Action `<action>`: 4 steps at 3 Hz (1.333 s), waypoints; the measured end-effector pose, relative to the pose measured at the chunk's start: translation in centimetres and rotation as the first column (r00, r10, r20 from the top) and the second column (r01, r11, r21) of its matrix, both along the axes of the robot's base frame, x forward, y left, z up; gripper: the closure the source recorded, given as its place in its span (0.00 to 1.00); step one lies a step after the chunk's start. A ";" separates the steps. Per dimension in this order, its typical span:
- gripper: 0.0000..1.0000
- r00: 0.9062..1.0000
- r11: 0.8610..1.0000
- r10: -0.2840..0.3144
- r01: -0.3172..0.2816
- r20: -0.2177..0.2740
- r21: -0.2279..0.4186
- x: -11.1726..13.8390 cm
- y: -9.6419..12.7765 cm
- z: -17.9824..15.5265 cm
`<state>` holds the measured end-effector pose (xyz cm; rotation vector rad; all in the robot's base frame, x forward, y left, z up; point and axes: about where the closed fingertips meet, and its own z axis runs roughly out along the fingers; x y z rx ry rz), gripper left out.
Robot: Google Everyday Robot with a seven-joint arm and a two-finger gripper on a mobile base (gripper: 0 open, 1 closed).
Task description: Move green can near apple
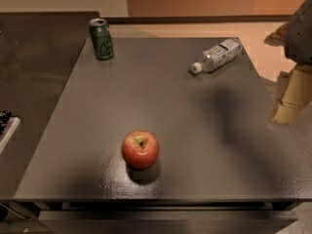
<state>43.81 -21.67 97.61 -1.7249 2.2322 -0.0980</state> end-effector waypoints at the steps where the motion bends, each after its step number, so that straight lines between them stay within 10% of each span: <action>1: 0.00 1.000 1.000 0.003 -0.003 0.003 0.001 0.1 0.1 0.1; 4: 0.00 0.982 0.962 0.106 -0.141 0.157 0.233 7.5 8.1 0.7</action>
Offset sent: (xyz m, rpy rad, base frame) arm 0.0308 0.0458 0.0099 0.1963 -0.1229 0.0772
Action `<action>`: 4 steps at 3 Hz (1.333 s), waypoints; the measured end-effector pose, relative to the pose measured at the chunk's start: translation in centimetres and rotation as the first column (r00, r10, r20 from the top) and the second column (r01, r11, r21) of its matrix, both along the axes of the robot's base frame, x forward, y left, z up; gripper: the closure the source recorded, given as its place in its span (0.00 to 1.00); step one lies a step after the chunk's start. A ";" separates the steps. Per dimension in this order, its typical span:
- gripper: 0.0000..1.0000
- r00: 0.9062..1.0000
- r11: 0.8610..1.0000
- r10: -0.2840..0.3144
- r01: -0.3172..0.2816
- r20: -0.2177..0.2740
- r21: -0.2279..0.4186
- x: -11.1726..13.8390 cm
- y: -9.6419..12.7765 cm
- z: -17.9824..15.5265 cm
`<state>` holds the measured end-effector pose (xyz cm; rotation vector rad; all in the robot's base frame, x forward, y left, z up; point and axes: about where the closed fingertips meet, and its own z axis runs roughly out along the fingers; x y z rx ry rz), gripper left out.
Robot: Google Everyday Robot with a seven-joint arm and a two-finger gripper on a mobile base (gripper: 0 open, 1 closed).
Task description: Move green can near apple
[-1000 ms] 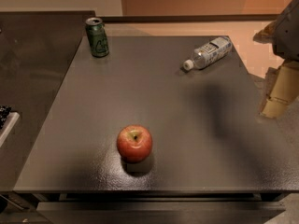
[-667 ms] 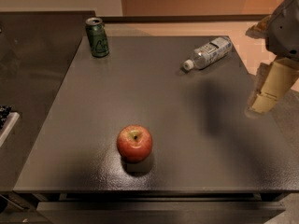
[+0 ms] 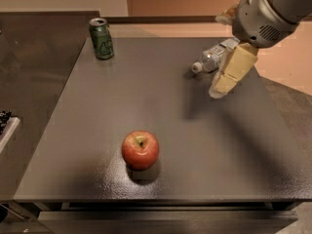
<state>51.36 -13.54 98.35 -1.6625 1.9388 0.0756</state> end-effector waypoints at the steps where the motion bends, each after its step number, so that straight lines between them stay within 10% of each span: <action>1: 0.00 1.000 0.998 0.029 -0.030 0.008 0.062 4.4 3.5 -0.6; 4: 0.00 0.999 0.978 0.006 0.001 -0.036 0.208 13.9 14.1 -4.0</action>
Offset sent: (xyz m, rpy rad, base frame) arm 0.1304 0.1214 -0.0327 0.2153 0.0328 0.0594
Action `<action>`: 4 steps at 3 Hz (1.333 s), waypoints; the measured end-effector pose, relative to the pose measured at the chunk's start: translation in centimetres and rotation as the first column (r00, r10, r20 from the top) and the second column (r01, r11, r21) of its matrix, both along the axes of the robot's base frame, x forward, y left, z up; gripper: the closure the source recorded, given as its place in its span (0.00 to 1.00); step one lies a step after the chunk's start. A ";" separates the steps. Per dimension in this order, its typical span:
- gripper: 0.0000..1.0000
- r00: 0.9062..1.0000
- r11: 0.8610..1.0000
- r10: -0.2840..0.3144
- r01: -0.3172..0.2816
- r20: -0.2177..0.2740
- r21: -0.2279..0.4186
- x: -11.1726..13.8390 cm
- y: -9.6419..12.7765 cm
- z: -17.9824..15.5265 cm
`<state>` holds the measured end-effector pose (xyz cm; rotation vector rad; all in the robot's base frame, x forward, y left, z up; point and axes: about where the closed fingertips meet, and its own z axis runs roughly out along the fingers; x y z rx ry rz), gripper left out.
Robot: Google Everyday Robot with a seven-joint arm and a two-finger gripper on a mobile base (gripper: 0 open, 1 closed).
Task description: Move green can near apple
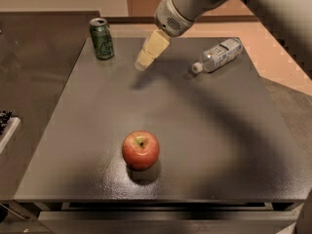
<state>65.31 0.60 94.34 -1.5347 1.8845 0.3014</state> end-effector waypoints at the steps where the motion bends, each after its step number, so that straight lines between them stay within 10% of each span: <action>1: 0.00 0.998 0.998 -0.050 0.051 -0.034 0.036 2.8 2.4 -1.0; 4: 0.00 0.983 0.981 -0.146 0.158 -0.107 0.110 8.4 8.3 -4.6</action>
Offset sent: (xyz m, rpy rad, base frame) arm 0.0817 0.0729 -0.0255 0.0958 0.0959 -0.1361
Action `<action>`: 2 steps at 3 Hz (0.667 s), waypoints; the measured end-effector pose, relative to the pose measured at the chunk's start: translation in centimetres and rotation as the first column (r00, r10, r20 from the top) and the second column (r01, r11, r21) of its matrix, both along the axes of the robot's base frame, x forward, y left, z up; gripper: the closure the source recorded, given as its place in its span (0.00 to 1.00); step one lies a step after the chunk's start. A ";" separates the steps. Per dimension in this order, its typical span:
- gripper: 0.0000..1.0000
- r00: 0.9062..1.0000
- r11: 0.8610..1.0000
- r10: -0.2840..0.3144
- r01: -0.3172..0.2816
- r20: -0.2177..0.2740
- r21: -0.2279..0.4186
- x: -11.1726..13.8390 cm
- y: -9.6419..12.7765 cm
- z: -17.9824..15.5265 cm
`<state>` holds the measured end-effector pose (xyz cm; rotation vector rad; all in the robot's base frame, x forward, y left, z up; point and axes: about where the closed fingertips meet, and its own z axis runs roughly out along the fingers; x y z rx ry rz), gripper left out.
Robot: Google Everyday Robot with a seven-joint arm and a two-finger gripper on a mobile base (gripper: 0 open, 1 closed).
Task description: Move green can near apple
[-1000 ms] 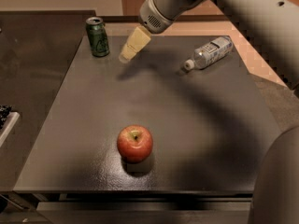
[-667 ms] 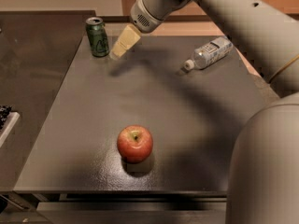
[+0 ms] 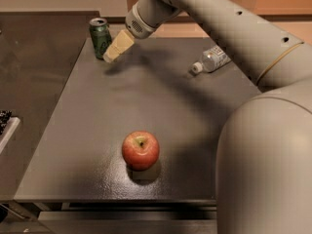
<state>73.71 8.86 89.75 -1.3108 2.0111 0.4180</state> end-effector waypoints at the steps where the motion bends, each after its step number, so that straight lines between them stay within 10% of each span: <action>1: 0.00 1.000 0.999 -0.025 0.025 0.000 0.041 1.5 1.5 -0.6; 2: 0.00 0.999 0.996 -0.034 0.033 0.014 0.083 3.0 3.2 -0.7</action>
Offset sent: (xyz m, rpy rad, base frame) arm 0.0494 0.0456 -0.0006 0.1363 -0.0441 -0.0503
